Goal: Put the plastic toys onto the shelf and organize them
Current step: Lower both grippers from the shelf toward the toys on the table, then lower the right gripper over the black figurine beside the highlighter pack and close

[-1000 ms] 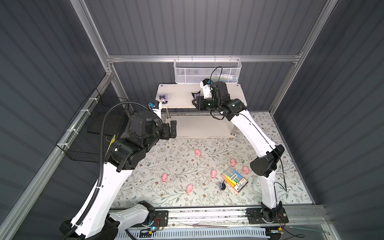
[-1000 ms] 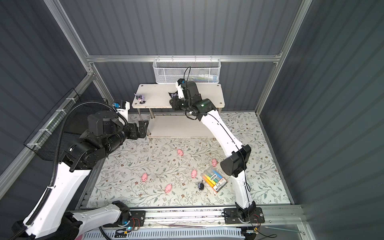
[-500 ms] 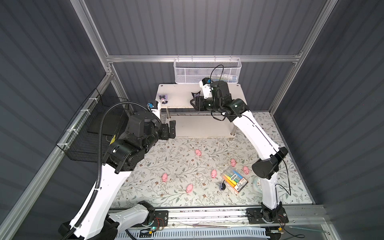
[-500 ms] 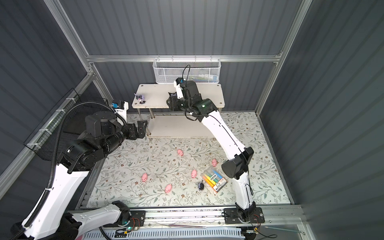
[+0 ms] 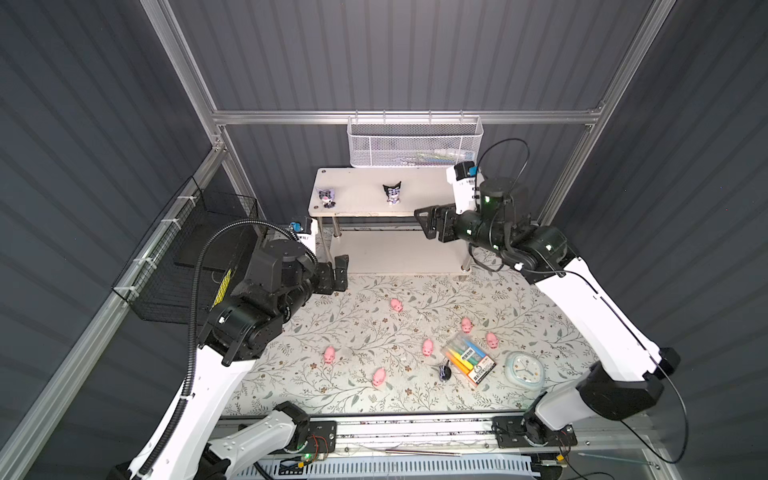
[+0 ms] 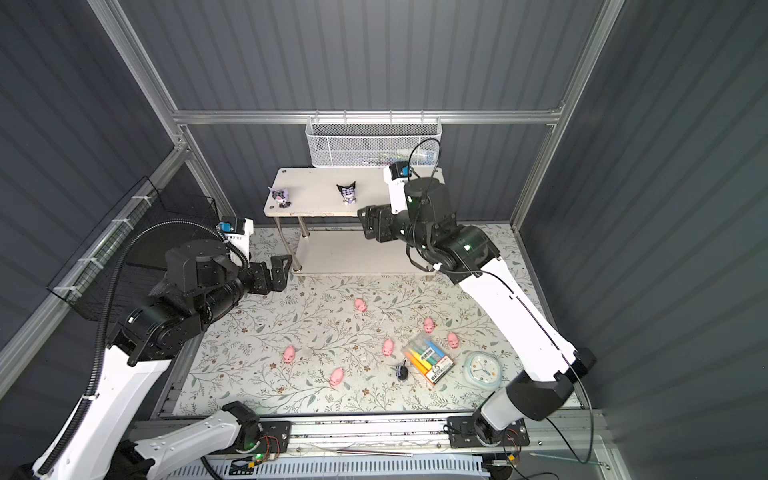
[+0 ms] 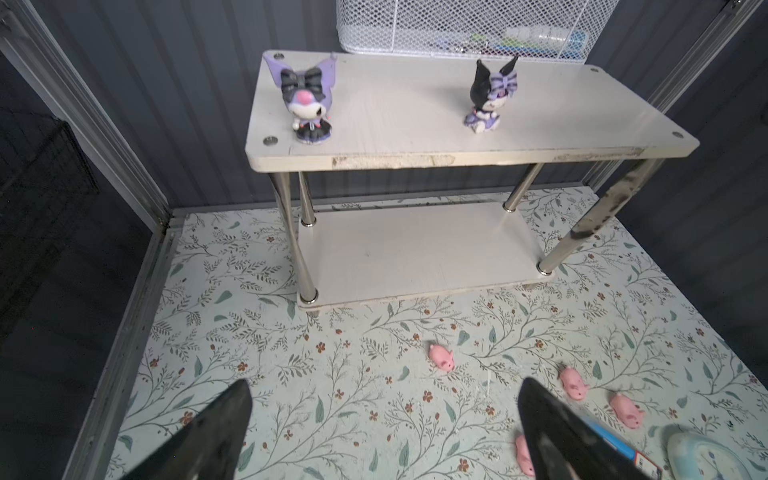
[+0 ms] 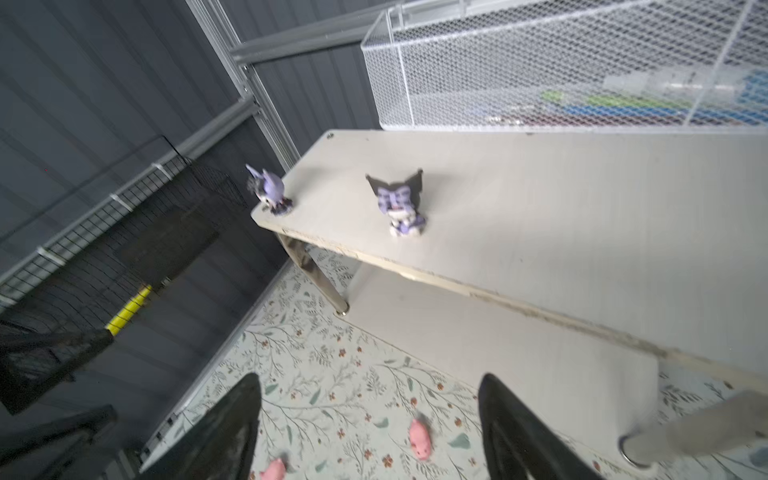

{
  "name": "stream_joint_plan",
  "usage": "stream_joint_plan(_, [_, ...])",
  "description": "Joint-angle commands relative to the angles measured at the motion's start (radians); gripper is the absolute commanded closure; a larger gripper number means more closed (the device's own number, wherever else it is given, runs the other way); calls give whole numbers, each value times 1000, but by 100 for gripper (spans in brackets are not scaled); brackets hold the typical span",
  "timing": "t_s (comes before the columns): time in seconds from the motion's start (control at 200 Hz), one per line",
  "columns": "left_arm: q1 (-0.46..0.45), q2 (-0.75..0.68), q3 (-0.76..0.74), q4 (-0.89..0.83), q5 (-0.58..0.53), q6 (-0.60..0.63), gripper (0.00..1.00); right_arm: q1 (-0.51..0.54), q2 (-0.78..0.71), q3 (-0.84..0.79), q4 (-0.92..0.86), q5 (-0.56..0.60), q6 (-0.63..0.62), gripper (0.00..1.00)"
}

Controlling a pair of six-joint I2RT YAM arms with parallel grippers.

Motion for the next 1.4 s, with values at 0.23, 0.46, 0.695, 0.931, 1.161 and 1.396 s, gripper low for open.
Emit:
stream_joint_plan(0.23, [6,-238,-383,29,123,-212,0,79,-344,-521,40,164,85,14])
stream_joint_plan(0.46, [6,-314,-595,142,208,-300,0,104,-564,-797,39,185,163,13])
stream_joint_plan(0.695, [6,-332,-750,260,263,-349,0,129,-696,-1001,12,193,236,13])
stream_joint_plan(0.931, [3,-312,-866,389,328,-379,0,152,-761,-1153,7,172,285,13])
stream_joint_plan(1.161, [-46,-240,-915,489,334,-379,1,177,-793,-1267,18,135,326,13])
stream_joint_plan(1.396, [-244,-119,-911,558,206,-371,1,215,-818,-1350,26,124,368,15])
